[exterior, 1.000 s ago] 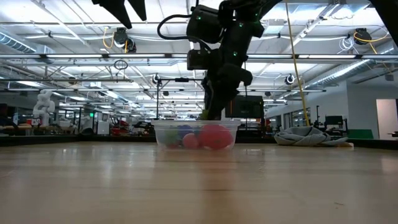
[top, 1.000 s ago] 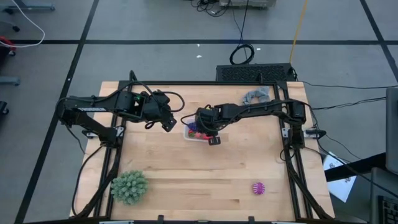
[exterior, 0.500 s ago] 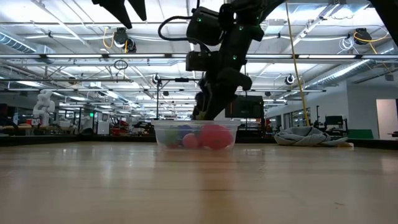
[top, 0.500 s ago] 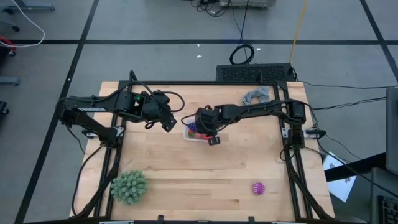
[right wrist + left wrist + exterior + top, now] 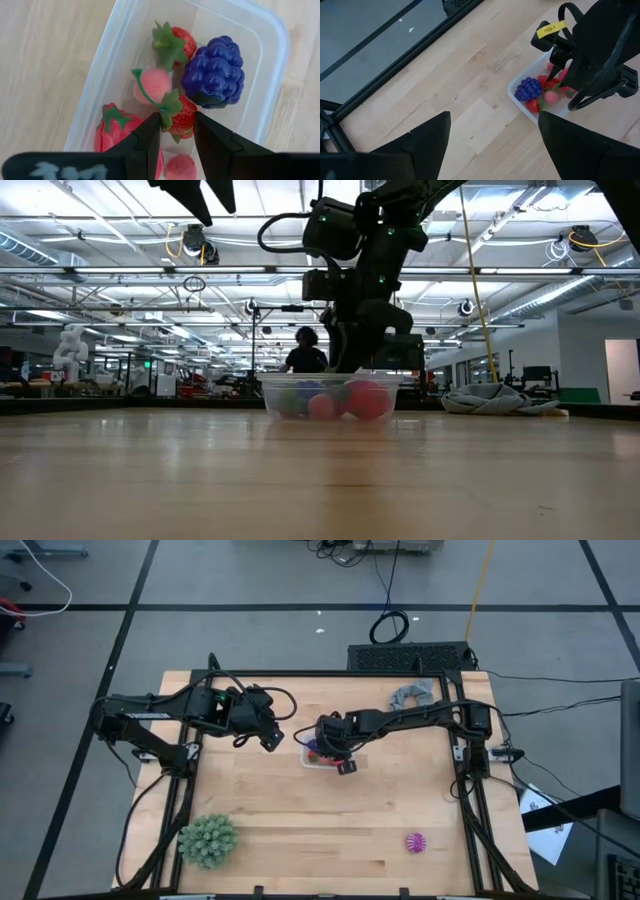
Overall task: Pick and placing Produce into tupperware
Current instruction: Put the strawberry into the transparent bin, then put the onion into the transparent bin
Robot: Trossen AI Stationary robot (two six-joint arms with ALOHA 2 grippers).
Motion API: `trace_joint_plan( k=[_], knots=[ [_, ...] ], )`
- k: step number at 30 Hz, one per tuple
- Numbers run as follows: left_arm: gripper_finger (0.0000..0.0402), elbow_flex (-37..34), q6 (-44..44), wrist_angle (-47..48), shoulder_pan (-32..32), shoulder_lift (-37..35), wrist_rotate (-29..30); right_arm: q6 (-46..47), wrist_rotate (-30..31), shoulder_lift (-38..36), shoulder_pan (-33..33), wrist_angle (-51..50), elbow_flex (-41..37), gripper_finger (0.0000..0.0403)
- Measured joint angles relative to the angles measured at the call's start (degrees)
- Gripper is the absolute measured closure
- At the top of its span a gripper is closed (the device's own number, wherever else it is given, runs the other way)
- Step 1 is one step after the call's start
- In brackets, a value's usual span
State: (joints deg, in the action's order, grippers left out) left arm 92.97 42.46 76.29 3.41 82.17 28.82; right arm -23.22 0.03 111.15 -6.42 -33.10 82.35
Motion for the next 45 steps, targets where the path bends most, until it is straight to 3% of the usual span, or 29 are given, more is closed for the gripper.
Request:
trace_joint_plan(
  k=[17, 22, 28, 33, 45],
  knots=[
    [0.0094, 0.0, 0.0, 0.0, 0.0, 0.0, 0.2, -0.1, 0.2, 0.0, 0.0, 0.1, 0.0, 0.0243],
    [0.0094, 0.0, -0.3, 0.0, 0.0, 0.0, 0.5, -0.5, 4.3, -2.2, 0.0, 0.3, 0.0, 0.0236],
    [0.0094, 0.0, -0.3, 0.0, 0.0, 0.0, 1.3, 0.9, 4.9, -9.9, 0.8, -0.5, 0.1, 0.0238],
    [0.0094, 0.0, -0.4, 0.2, 0.0, 0.0, 1.3, 11.3, 4.8, -19.6, 3.1, -4.4, 0.2, 0.0238],
    [0.0094, 0.0, 0.2, 0.2, 0.0, 0.0, 1.3, 27.0, 4.2, -36.5, 16.9, -10.0, 0.2, 0.0238]
  ],
)
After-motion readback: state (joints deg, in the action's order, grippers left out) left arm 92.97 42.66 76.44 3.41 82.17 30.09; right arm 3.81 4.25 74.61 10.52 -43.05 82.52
